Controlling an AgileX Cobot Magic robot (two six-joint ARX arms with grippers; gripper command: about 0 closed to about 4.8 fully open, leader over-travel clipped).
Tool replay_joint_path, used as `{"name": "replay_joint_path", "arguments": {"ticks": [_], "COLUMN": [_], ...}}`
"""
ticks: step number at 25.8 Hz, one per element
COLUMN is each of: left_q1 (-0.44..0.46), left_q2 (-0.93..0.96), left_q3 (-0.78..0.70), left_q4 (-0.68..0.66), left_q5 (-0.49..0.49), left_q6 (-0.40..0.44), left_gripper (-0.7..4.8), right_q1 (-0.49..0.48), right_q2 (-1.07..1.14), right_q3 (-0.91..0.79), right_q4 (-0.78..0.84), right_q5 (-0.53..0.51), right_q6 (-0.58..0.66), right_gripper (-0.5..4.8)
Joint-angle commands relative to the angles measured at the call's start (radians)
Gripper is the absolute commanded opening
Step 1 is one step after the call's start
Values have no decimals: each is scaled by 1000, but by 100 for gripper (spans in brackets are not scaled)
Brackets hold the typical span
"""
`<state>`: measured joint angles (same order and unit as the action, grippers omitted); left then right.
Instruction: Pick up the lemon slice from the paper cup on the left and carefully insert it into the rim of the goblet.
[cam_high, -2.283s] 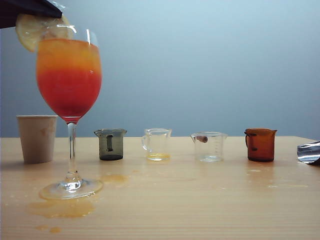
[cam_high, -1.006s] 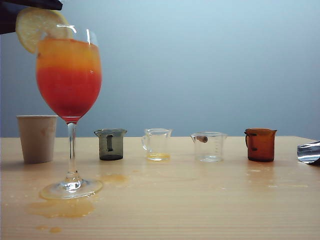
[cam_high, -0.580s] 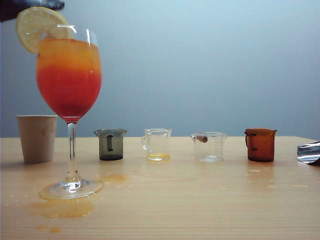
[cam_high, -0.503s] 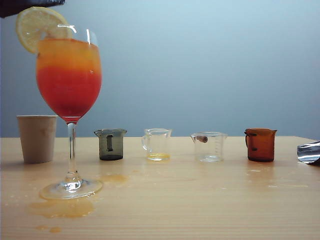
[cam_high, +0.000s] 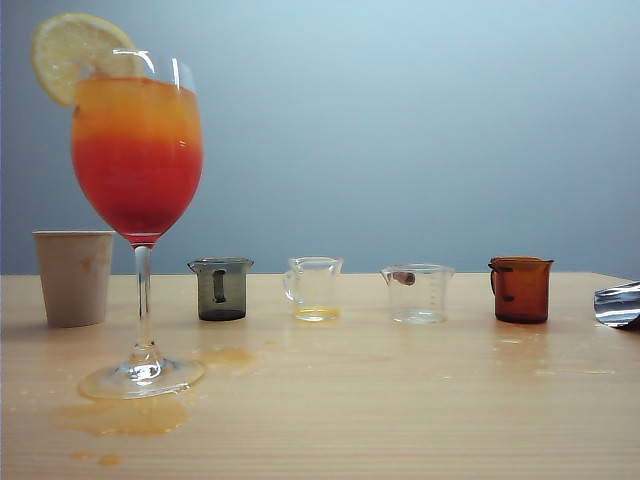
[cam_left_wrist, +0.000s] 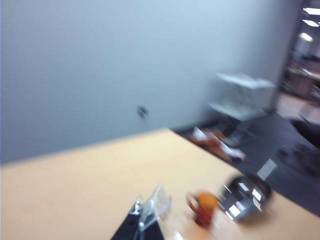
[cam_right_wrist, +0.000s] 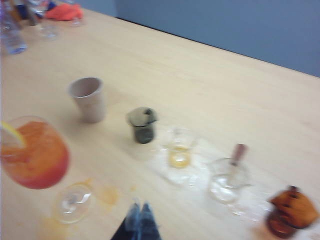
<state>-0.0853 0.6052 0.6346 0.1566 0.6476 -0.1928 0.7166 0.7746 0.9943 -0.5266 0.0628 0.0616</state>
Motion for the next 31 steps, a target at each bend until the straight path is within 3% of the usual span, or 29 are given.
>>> {"name": "replay_joint_path", "arguments": {"ticks": [1,5,11,18,23,31], "left_q1": [-1,-1,-1,-1,-1,-1], "left_q2": [-82,-178,-269,-283,-288,-288], "left_q3": [2,1,-3,-78,-225,-486], "left_q4": [-86,-225,-391,-408,-268,17], "left_q5": [-155,-249,-506,-584,-633,-649], "left_q6": [2,26,30,50,50,54], "left_gripper": [-6,-6,-6,-6,-6,-6], "right_q1": [-79,-174,-321,-399,-403,-403], "right_q2": [-87,-192,-368,-511,-610,-616], "right_q3": [-37,-109,-277,-447,-668,-908], "right_q4": [0,2,24,83,298,455], "right_q5": [-35,-42,-17,0,14,9], "right_q6": [-18,-30,-6,54,55,70], "right_gripper": [-5,-5,-5,-5,-5,-5]}}
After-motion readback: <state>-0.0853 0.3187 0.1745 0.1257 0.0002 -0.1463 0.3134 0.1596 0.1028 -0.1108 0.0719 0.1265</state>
